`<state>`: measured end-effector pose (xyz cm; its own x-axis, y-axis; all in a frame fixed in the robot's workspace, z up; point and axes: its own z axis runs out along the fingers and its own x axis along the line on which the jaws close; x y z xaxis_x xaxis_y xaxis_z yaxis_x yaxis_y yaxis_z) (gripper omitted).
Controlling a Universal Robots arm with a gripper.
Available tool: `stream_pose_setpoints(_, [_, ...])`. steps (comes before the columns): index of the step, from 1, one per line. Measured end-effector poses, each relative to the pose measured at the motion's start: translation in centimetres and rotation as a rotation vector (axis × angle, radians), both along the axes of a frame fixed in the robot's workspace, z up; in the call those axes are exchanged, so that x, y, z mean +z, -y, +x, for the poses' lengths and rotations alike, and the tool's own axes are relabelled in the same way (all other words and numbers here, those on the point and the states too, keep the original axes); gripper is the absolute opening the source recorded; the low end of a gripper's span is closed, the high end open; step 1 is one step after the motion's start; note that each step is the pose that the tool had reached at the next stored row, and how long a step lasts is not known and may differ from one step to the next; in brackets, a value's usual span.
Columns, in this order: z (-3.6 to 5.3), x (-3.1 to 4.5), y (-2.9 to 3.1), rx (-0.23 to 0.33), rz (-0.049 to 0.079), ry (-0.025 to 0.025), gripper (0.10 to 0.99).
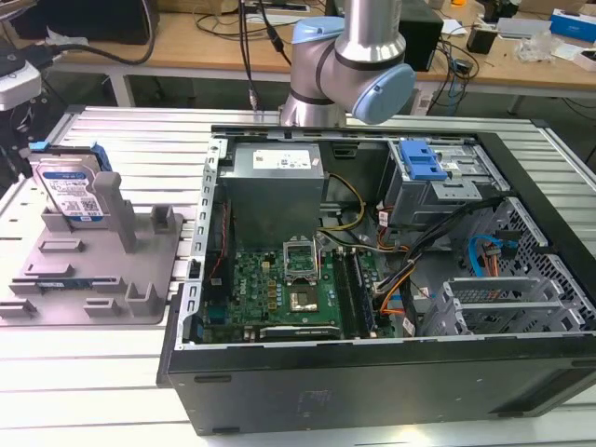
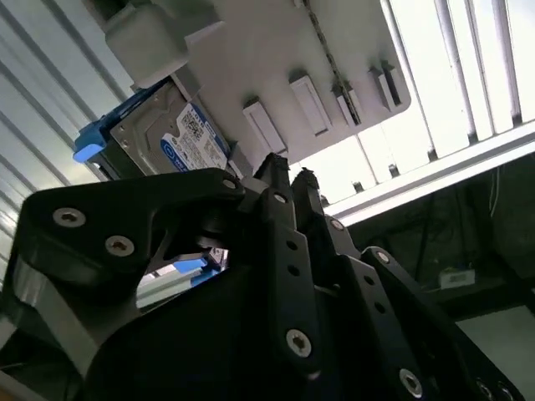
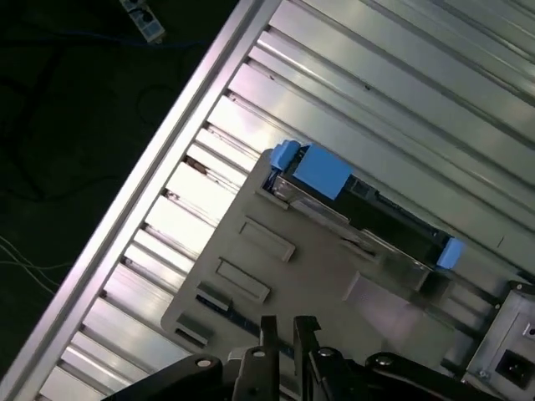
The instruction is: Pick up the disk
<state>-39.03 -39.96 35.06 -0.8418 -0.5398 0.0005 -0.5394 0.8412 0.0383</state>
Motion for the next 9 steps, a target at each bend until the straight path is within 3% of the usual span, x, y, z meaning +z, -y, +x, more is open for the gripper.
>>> stream_pose_setpoints(2, [0.00, 0.00, 0.00, 0.049, 0.000, 0.0000, 0.357])
stream_pose_setpoints(5, [0.00, 0.00, 0.00, 0.120, 0.000, 0.0000, 0.416])
stream_pose_setpoints(6, [0.00, -0.01, 0.00, 0.142, 0.000, 0.0001, 0.482])
stream_pose_setpoints(9, [0.00, -0.01, 0.00, 0.180, 0.000, 0.0001, 0.482])
